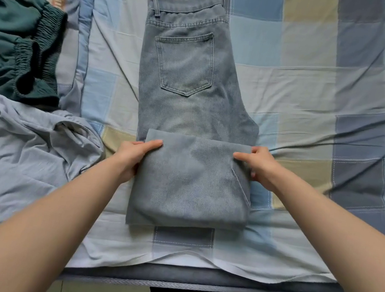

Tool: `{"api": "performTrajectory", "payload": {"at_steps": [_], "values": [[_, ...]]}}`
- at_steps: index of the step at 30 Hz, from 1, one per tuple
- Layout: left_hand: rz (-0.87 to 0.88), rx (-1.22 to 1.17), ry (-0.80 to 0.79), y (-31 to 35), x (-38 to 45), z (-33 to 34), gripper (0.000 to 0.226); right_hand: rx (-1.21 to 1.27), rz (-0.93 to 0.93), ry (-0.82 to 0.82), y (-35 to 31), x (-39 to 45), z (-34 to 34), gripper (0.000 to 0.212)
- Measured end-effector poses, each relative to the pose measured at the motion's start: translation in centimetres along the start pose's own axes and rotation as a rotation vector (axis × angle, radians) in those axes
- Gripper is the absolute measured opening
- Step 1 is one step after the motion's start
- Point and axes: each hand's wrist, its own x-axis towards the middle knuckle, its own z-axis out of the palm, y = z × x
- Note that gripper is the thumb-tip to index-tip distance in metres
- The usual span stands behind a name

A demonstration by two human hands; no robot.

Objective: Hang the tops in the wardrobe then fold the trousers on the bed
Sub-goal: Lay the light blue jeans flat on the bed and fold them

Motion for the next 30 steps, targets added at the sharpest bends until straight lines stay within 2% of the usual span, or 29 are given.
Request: {"api": "performTrajectory", "payload": {"at_steps": [2, 5, 7, 9, 11, 14, 15, 18, 20, 22, 26, 27, 30], "values": [[0.089, -0.005, -0.029, 0.6, -0.8, -0.4, 0.038, 0.027, -0.177, 0.026, -0.2, -0.7, -0.2, 0.063], [0.288, 0.062, -0.113, 2.1, -3.2, -1.6, 0.031, -0.100, -0.411, -0.120, -0.8, -2.4, -1.3, 0.079], [0.394, 0.167, -0.102, 2.9, -5.2, -2.7, 0.037, -0.089, -0.393, -0.164, -1.6, -3.8, -2.1, 0.074], [0.491, 0.321, 0.027, 3.1, -6.8, -3.6, 0.047, -0.077, -0.369, -0.215, -2.6, -5.0, -3.0, 0.052], [0.535, 0.363, 0.107, 3.4, -8.3, -4.5, 0.066, -0.143, -0.386, -0.290, -3.6, -6.6, -3.8, 0.035], [0.595, 0.518, -0.007, 3.7, -9.5, -5.6, 0.090, -0.197, -0.372, -0.385, -4.1, -8.2, -4.3, 0.040], [0.638, 0.655, -0.021, 3.9, -9.5, -5.8, 0.084, -0.189, -0.357, -0.420, -3.9, -8.5, -4.3, 0.044], [0.732, 1.017, 0.080, 4.8, -9.7, -5.7, 0.038, -0.145, -0.326, -0.467, -3.5, -9.5, -3.8, 0.048], [0.762, 1.234, 0.079, 5.4, -9.6, -5.3, 0.026, -0.160, -0.363, -0.456, -3.3, -9.9, -3.3, 0.045], [0.771, 1.432, -0.003, 6.2, -9.5, -4.3, 0.032, -0.117, -0.426, -0.484, -3.0, -10.1, -2.8, 0.039], [0.632, 1.387, -0.420, 7.9, -9.5, 0.9, 0.076, -0.100, -0.374, -0.617, -2.9, -10.6, -1.9, 0.013], [0.626, 1.440, -0.490, 8.2, -9.5, 2.4, 0.073, -0.128, -0.352, -0.637, -2.9, -10.8, -1.8, 0.012], [0.617, 1.658, -0.539, 8.5, -9.1, 5.8, 0.029, -0.141, -0.235, -0.649, -3.3, -10.4, -3.1, 0.020]]}}
